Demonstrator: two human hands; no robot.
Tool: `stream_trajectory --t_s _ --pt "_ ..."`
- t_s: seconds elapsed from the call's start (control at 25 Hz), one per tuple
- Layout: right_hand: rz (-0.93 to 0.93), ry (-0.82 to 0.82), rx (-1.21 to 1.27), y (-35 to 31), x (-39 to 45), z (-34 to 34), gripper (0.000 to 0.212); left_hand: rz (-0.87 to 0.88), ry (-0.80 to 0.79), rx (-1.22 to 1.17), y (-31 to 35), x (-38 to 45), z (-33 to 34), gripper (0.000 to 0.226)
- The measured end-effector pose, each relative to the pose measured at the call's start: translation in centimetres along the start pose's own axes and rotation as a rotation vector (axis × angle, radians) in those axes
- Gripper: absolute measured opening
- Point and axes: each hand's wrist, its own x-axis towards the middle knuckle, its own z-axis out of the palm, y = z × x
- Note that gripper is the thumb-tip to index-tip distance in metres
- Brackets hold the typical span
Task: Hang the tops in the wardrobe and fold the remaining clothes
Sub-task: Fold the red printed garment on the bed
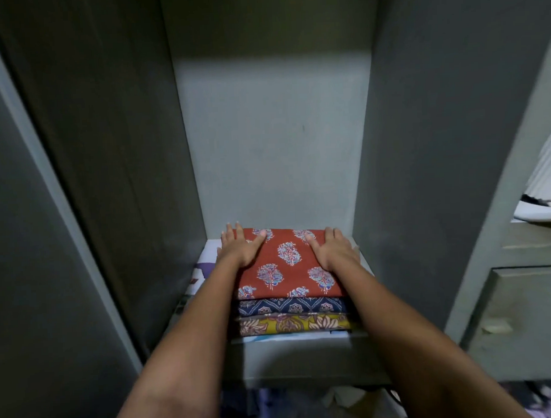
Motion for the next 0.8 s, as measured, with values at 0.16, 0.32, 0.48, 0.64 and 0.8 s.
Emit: stream_trajectory --t_s 0.16,0.32,0.48,0.64,0.8 --pt "0.099 -0.034 0.125 -0.7 -2.3 -4.7 0.093 0.077 0.049 -0.374 1.5 -2.7 -4.9 0.081" --pt "-0.105 -0.035 0.585 -1.1 -8.7 -8.9 0.086 0.180 0.150 -0.764 4.7 -9.6 -7.1 0.076" --pt "-0.209 -0.140 0.725 1.6 -17.5 -9.0 0.097 0.191 0.140 -0.822 5.4 -18.2 -4.5 0.090" --pt "-0.265 -0.142 0.806 6.2 -26.1 -8.8 0.076 0.087 0.070 -0.909 3.4 -24.1 0.0 0.131" --pt "-0.236 -0.098 0.814 10.9 -32.0 -9.3 0.068 0.144 0.059 -1.003 6.7 -36.7 -0.6 0.085"
